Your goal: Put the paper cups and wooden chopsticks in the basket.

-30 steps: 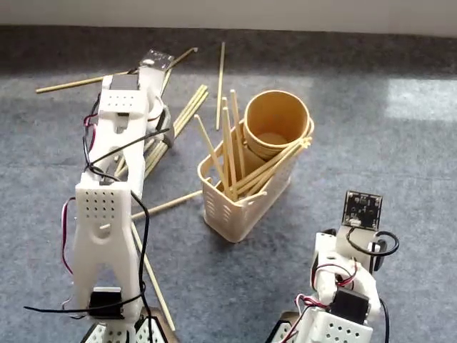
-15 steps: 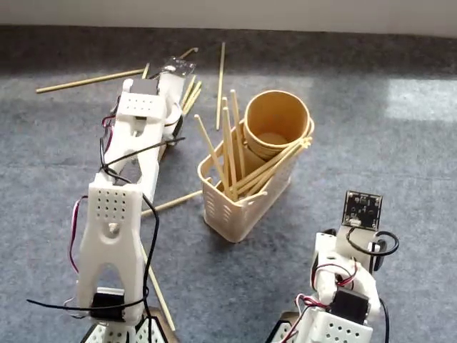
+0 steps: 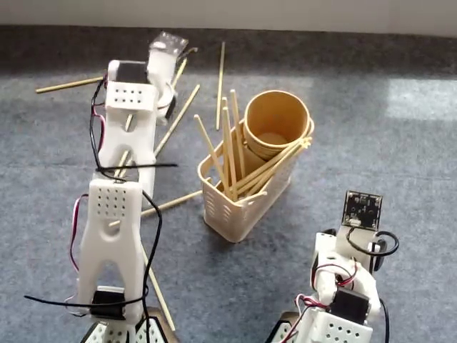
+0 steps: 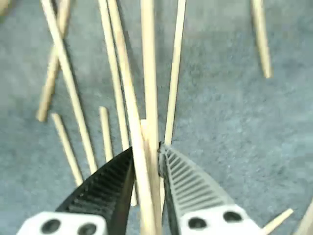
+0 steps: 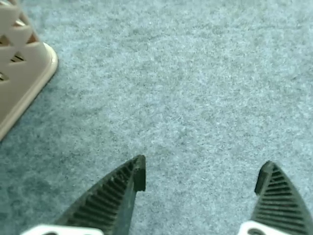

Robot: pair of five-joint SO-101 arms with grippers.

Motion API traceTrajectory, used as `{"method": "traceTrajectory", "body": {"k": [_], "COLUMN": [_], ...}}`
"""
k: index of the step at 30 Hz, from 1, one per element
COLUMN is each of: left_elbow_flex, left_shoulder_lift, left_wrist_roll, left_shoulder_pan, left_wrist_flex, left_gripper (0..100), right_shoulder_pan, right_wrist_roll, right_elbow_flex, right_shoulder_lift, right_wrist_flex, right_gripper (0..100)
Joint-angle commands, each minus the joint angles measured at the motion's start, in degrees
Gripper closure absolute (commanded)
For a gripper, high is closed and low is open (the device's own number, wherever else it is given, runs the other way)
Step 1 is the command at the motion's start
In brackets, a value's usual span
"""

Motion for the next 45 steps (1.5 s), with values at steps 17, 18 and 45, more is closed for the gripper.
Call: {"method": "traceTrajectory", "body": {"k": [17,18,45], "left_elbow_flex": [-9.0,-9.0,-8.7], "left_shoulder_lift": [-46.6,-46.8,-46.8], "left_wrist_roll": [10.9,10.9,5.7], "left_shoulder_pan": [31.2,33.0,41.0], "left_wrist_flex": [-1.1,-2.7,-19.5], "left_gripper": [100,100,99], "right_shoulder_pan": [-0.1,-0.1,-0.2], "right_wrist_roll": [0.7,0.7,0.7], "right_elbow_flex": [5.3,5.3,5.3], "right_shoulder_lift": [-0.5,-0.5,-0.5], "right_wrist_flex": [-1.1,-1.1,-1.1], "right_gripper": [65.2,65.2,65.2]}}
